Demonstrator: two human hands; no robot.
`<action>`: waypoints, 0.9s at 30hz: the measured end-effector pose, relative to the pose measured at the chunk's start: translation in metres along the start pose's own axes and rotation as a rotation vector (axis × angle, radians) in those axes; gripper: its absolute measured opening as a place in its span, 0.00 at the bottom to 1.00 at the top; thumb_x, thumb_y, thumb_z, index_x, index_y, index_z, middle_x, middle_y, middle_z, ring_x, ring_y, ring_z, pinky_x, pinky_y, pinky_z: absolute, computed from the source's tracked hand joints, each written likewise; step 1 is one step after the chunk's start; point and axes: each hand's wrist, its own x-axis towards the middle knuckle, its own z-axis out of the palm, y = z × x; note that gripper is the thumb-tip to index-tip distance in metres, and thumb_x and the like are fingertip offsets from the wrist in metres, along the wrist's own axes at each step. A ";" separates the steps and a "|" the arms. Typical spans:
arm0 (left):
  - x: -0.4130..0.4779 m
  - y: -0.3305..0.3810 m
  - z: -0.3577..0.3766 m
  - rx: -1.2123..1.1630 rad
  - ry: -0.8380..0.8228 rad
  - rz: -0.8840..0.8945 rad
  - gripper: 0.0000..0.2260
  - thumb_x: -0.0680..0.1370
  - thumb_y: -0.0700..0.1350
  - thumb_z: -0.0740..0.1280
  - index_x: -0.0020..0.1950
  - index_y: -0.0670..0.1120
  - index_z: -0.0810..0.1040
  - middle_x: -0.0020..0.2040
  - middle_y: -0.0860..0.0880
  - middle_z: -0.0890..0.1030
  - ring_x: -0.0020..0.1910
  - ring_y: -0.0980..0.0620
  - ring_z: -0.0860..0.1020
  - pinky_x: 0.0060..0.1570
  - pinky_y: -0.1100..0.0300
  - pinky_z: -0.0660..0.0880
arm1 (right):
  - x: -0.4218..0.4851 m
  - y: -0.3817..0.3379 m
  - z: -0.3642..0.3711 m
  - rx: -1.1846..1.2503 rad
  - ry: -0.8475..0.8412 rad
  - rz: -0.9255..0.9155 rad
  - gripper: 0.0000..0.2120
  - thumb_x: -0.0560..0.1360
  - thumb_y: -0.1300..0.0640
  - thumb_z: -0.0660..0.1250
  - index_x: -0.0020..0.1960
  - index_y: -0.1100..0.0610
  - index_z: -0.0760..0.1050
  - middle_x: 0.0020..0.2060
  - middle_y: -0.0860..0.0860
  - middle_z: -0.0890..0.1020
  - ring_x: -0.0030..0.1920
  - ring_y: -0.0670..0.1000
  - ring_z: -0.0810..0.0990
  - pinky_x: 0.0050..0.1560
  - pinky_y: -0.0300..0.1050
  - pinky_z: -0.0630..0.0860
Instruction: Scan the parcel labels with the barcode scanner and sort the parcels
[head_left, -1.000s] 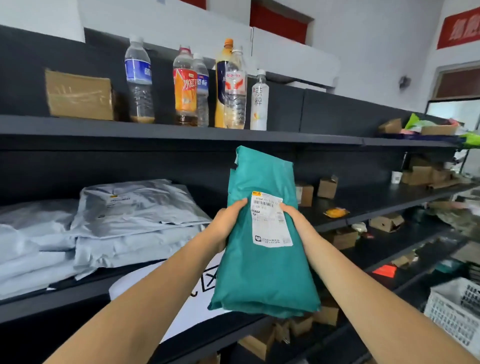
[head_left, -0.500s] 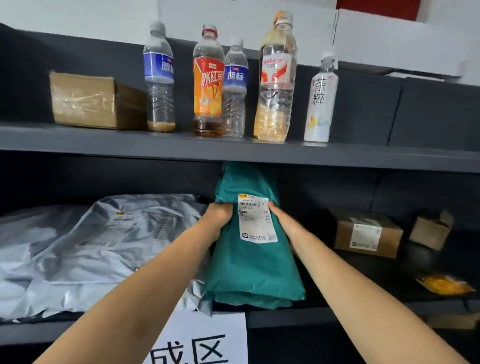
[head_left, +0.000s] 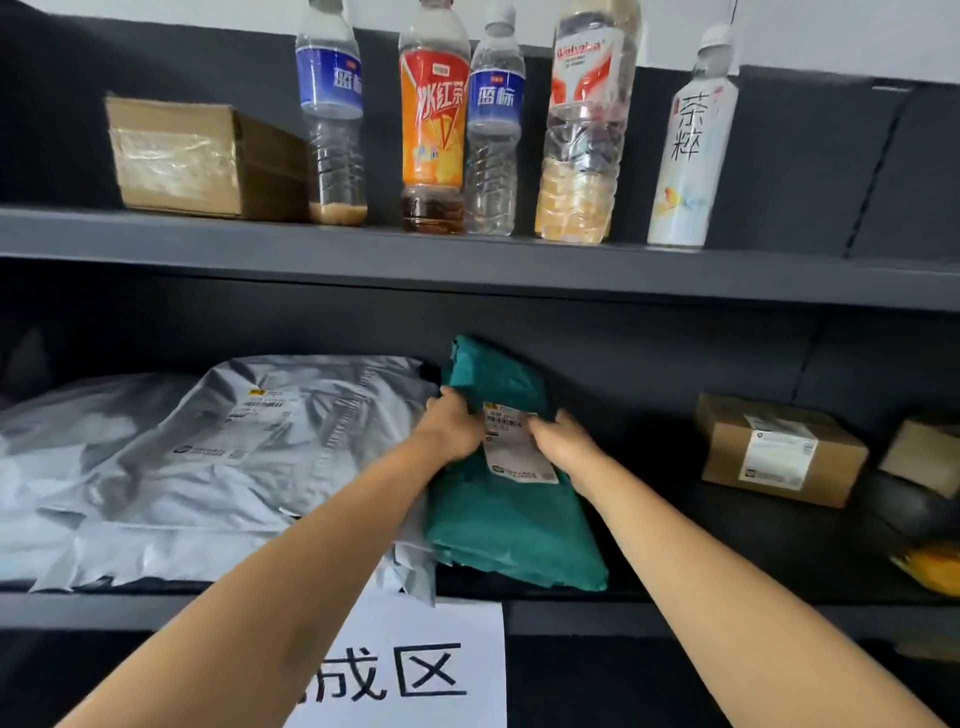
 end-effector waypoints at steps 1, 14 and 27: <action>-0.007 0.002 -0.007 -0.011 0.047 0.059 0.22 0.79 0.46 0.59 0.68 0.35 0.66 0.66 0.36 0.72 0.67 0.37 0.68 0.62 0.50 0.68 | -0.004 -0.006 0.001 -0.070 0.019 -0.046 0.26 0.79 0.48 0.60 0.72 0.59 0.62 0.67 0.57 0.72 0.65 0.58 0.74 0.60 0.46 0.73; -0.164 -0.164 -0.196 0.087 0.241 0.265 0.17 0.78 0.39 0.62 0.67 0.46 0.68 0.60 0.42 0.76 0.58 0.41 0.76 0.56 0.53 0.72 | -0.185 -0.132 0.160 -0.310 0.036 -0.600 0.20 0.75 0.54 0.66 0.66 0.56 0.72 0.65 0.57 0.75 0.65 0.58 0.72 0.62 0.49 0.70; -0.442 -0.474 -0.467 0.440 0.455 -0.262 0.21 0.79 0.46 0.63 0.71 0.45 0.65 0.67 0.42 0.72 0.63 0.43 0.73 0.61 0.54 0.70 | -0.427 -0.264 0.487 -0.328 -0.454 -0.856 0.23 0.76 0.54 0.63 0.70 0.57 0.67 0.68 0.56 0.70 0.66 0.56 0.71 0.62 0.45 0.68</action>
